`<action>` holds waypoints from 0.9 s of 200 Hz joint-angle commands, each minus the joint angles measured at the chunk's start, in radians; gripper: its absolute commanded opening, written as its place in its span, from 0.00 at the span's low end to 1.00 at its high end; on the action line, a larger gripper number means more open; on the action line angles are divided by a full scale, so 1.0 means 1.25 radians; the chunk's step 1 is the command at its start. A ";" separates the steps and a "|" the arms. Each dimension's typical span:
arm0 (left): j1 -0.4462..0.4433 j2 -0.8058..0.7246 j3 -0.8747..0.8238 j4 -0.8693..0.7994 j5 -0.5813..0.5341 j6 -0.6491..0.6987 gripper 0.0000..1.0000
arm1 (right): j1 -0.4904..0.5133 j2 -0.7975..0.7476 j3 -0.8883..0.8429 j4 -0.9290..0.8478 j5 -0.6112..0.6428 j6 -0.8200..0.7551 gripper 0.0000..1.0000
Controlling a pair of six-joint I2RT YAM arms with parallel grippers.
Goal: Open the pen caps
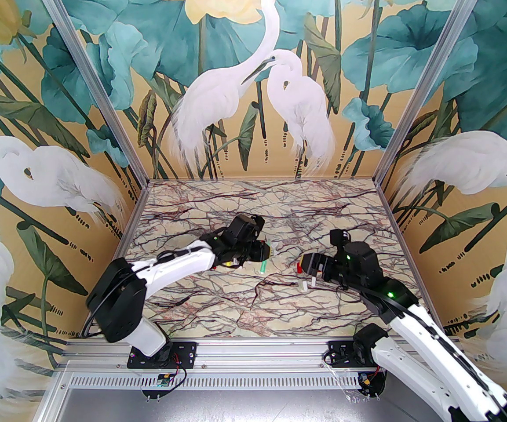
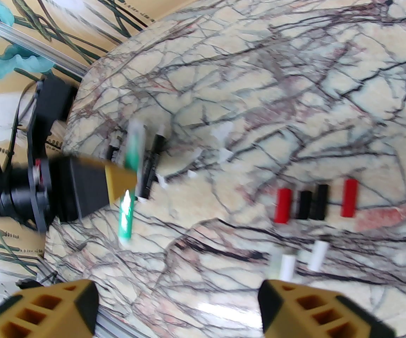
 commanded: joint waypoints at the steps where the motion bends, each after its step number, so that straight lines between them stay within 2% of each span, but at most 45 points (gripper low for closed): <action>1: -0.002 -0.038 -0.042 0.137 0.169 0.017 0.18 | 0.007 0.037 0.020 0.120 -0.041 0.077 0.70; 44: -0.016 -0.092 -0.099 0.217 0.298 0.000 0.18 | 0.020 0.114 0.049 0.161 -0.034 0.085 0.70; 75: -0.027 -0.094 -0.102 0.231 0.341 -0.007 0.18 | 0.043 0.166 0.070 0.181 -0.035 0.078 0.71; 180: -0.039 -0.067 -0.090 0.289 0.383 -0.041 0.17 | 0.074 0.203 0.068 0.224 -0.037 0.104 0.48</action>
